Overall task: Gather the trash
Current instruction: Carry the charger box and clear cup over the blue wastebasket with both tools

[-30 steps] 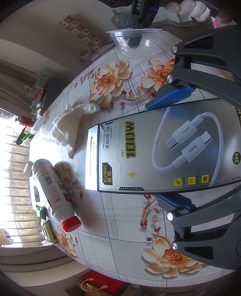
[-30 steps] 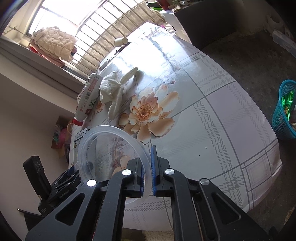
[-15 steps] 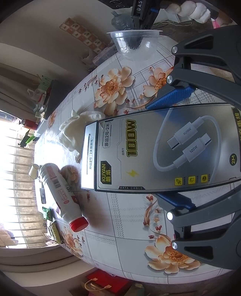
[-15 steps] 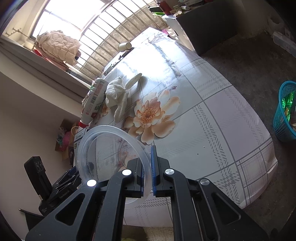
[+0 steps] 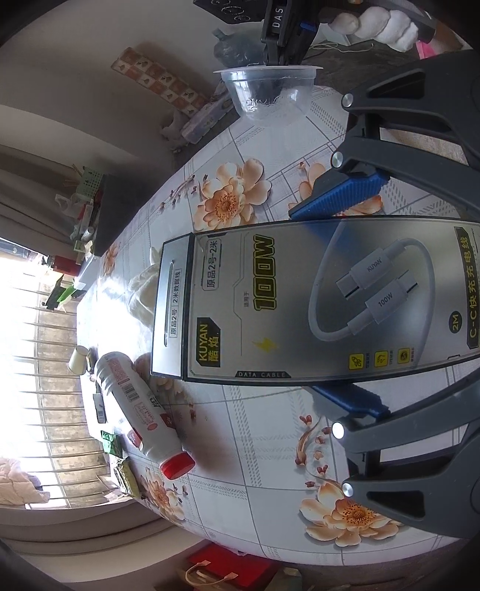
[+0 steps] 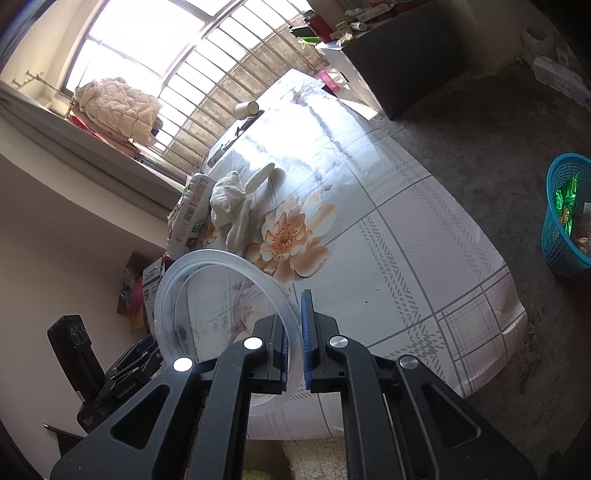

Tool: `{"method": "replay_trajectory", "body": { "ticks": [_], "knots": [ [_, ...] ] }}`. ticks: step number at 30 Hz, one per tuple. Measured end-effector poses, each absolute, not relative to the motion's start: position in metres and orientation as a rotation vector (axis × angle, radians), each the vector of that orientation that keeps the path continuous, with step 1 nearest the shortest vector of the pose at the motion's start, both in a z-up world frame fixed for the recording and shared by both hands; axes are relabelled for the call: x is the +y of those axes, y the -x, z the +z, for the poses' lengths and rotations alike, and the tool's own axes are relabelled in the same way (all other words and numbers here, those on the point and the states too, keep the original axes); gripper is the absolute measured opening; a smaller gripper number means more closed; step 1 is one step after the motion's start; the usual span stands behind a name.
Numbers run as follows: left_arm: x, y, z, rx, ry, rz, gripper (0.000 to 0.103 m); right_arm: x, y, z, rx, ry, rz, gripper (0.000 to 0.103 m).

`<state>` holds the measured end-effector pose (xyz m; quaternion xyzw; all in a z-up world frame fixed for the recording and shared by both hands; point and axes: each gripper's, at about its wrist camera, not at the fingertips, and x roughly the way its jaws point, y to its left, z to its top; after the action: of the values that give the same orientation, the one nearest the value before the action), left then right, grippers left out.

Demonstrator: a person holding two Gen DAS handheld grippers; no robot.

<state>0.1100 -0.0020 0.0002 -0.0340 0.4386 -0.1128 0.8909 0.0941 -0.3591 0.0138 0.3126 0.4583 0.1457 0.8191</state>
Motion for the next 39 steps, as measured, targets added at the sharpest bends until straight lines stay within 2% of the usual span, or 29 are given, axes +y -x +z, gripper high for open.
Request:
{"method": "replay_trajectory", "body": {
  "ticks": [20, 39],
  "knots": [
    [-0.076, -0.106, 0.015, 0.902, -0.045, -0.338, 0.076, -0.430, -0.057, 0.004, 0.884, -0.803, 0.233, 0.007],
    [-0.180, -0.110, 0.017, 0.903, -0.168, -0.492, 0.076, -0.507, -0.010, -0.005, 0.815, -0.917, 0.103, 0.007]
  ]
}}
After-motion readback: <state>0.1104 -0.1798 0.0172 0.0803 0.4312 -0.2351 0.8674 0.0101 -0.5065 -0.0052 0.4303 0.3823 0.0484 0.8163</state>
